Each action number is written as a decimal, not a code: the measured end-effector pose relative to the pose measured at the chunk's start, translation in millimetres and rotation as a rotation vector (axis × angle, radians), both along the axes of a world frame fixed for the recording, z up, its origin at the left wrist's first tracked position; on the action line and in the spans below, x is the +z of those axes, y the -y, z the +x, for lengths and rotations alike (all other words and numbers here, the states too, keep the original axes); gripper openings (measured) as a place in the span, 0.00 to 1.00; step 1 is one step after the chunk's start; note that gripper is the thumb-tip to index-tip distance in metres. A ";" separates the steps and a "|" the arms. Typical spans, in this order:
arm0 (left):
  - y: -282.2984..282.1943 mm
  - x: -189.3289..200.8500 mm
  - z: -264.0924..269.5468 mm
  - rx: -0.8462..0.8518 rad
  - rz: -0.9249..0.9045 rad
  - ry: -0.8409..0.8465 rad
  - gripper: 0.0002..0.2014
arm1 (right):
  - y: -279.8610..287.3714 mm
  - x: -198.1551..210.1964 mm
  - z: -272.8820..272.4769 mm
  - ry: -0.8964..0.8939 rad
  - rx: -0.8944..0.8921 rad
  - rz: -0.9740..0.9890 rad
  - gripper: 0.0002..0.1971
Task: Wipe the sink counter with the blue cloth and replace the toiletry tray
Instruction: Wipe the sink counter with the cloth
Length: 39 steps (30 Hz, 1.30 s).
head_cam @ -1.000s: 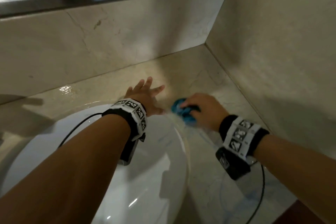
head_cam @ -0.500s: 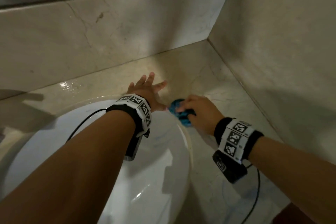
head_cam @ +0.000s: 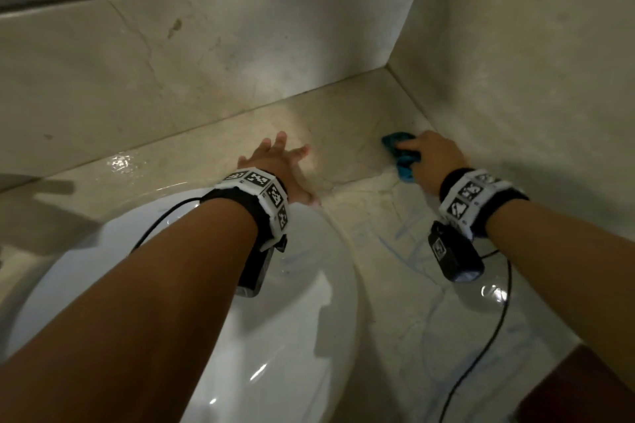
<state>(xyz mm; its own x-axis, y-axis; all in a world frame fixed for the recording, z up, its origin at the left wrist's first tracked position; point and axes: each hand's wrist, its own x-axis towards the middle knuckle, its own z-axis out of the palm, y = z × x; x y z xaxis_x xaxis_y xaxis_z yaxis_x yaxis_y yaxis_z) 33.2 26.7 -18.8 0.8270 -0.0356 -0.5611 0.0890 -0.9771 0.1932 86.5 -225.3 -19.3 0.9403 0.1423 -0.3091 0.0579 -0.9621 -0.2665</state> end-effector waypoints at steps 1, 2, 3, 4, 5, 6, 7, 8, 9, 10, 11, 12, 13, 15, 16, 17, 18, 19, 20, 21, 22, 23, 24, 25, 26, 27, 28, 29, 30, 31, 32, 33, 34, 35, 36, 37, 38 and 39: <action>0.4 0.6 0.3 -0.007 0.003 -0.003 0.54 | -5.2 -1.5 -13.0 0.001 0.030 0.028 0.25; 1.2 1.6 0.3 -0.007 0.004 -0.007 0.54 | -11.7 -2.0 -26.1 -0.002 0.071 0.070 0.24; 1.7 3.0 0.1 -0.004 0.003 -0.012 0.54 | -20.0 -4.1 -40.9 -0.010 0.113 0.117 0.22; 2.5 4.4 -0.1 -0.002 0.004 -0.016 0.54 | -28.5 -6.0 -54.9 -0.016 0.152 0.155 0.21; 3.1 5.3 -0.4 -0.001 0.005 -0.017 0.54 | -36.5 -8.7 -68.1 -0.018 0.193 0.177 0.20; 3.5 6.0 -0.5 0.002 0.006 -0.018 0.54 | -43.8 -11.3 -79.7 -0.016 0.238 0.197 0.19; 3.8 5.9 -0.9 0.005 0.004 -0.020 0.55 | -49.1 -13.1 -89.1 -0.019 0.273 0.221 0.19; 3.8 5.6 -1.2 0.008 0.003 -0.022 0.55 | -51.9 -12.5 -94.4 -0.043 0.294 0.239 0.19; 3.6 4.7 -1.2 0.011 0.004 -0.024 0.55 | -52.2 -8.9 -95.4 -0.078 0.310 0.249 0.19; 3.3 4.1 -1.7 0.012 0.004 -0.024 0.55 | -51.0 -4.0 -91.8 -0.112 0.321 0.257 0.20; 2.8 3.1 -2.0 0.012 0.003 -0.019 0.55 | -48.8 0.9 -84.6 -0.121 0.321 0.273 0.20; 1.8 2.1 -1.8 0.013 -0.001 -0.012 0.54 | -46.3 6.5 -74.2 -0.090 0.299 0.282 0.20; 1.0 1.2 -1.7 0.015 -0.008 -0.008 0.54 | -42.0 9.0 -61.0 -0.032 0.252 0.275 0.20; -0.2 -0.6 -1.4 0.021 -0.021 -0.008 0.53 | -30.5 9.3 -29.4 0.090 0.120 0.200 0.20; -0.5 -1.4 -1.2 0.026 -0.028 -0.009 0.53 | -24.8 6.7 -14.4 0.127 0.055 0.158 0.20; -0.8 -2.2 -1.2 0.031 -0.035 -0.008 0.53 | -20.2 4.3 -1.2 0.151 0.000 0.124 0.20; -1.0 -2.7 -1.1 0.032 -0.039 -0.007 0.52 | -17.1 1.4 9.6 0.169 -0.035 0.096 0.20; -1.3 -3.0 -0.8 0.031 -0.039 -0.005 0.52 | -16.4 0.2 17.9 0.182 -0.053 0.075 0.20; -1.4 -3.2 -0.6 0.030 -0.039 -0.003 0.52 | -17.7 -0.8 23.8 0.188 -0.057 0.057 0.20; -1.4 -3.4 -0.5 0.029 -0.040 -0.004 0.52 | -21.1 -1.3 28.0 0.185 -0.050 0.042 0.20; -1.7 -3.6 -0.4 0.031 -0.041 -0.005 0.52 | -26.1 -1.5 31.2 0.179 -0.034 0.036 0.20; -1.8 -4.0 -0.4 0.033 -0.042 -0.007 0.52 | -32.4 -1.4 32.5 0.170 -0.009 0.036 0.21; -1.7 -4.1 -0.4 0.033 -0.044 -0.006 0.52 | -39.1 -2.0 32.2 0.159 0.025 0.041 0.21; -1.6 -4.3 -0.7 0.032 -0.044 -0.004 0.52 | -45.6 -2.3 29.3 0.145 0.068 0.046 0.21; -1.3 -4.0 -1.1 0.031 -0.042 -0.001 0.52 | -51.0 -3.8 25.3 0.133 0.114 0.051 0.21; -1.1 -4.0 -1.2 0.030 -0.042 0.001 0.52 | -55.6 -4.7 19.3 0.125 0.153 0.057 0.20; -0.7 -3.7 -1.4 0.031 -0.043 0.002 0.52 | -58.9 -5.7 11.8 0.120 0.186 0.065 0.20; -0.6 -3.6 -1.4 0.031 -0.042 0.001 0.52 | -61.9 -4.9 2.7 0.114 0.213 0.080 0.18; -0.4 -3.4 -1.5 0.029 -0.040 0.000 0.53 | -63.3 -4.1 -8.4 0.102 0.237 0.100 0.16; -0.4 -3.1 -1.7 0.029 -0.038 -0.001 0.53 | -63.4 -1.7 -20.3 0.076 0.252 0.130 0.14; -0.4 -2.0 -1.6 0.027 -0.035 -0.003 0.53 | -62.0 -0.4 -32.9 0.044 0.260 0.177 0.13; -0.1 -0.9 -1.5 0.025 -0.031 -0.004 0.53 | -59.5 0.5 -45.5 0.014 0.268 0.218 0.12; -0.1 0.1 -1.4 0.021 -0.024 -0.006 0.53 | -56.7 1.0 -58.1 -0.011 0.285 0.237 0.13; 0.2 1.1 -1.2 0.017 -0.019 -0.009 0.53 | -53.9 2.1 -69.9 -0.049 0.315 0.226 0.15; 0.7 1.5 -1.3 0.018 -0.015 -0.014 0.54 | -51.2 2.9 -79.0 -0.100 0.364 0.210 0.17; 1.1 1.3 -1.4 0.018 -0.011 -0.016 0.54 | -48.6 4.0 -85.0 -0.160 0.417 0.205 0.19; 1.4 1.0 -0.8 0.019 -0.008 -0.014 0.54 | -46.7 7.2 -86.5 -0.207 0.457 0.214 0.21; 1.3 0.8 -0.7 0.019 -0.006 -0.012 0.54 | -45.0 12.0 -84.0 -0.221 0.461 0.229 0.21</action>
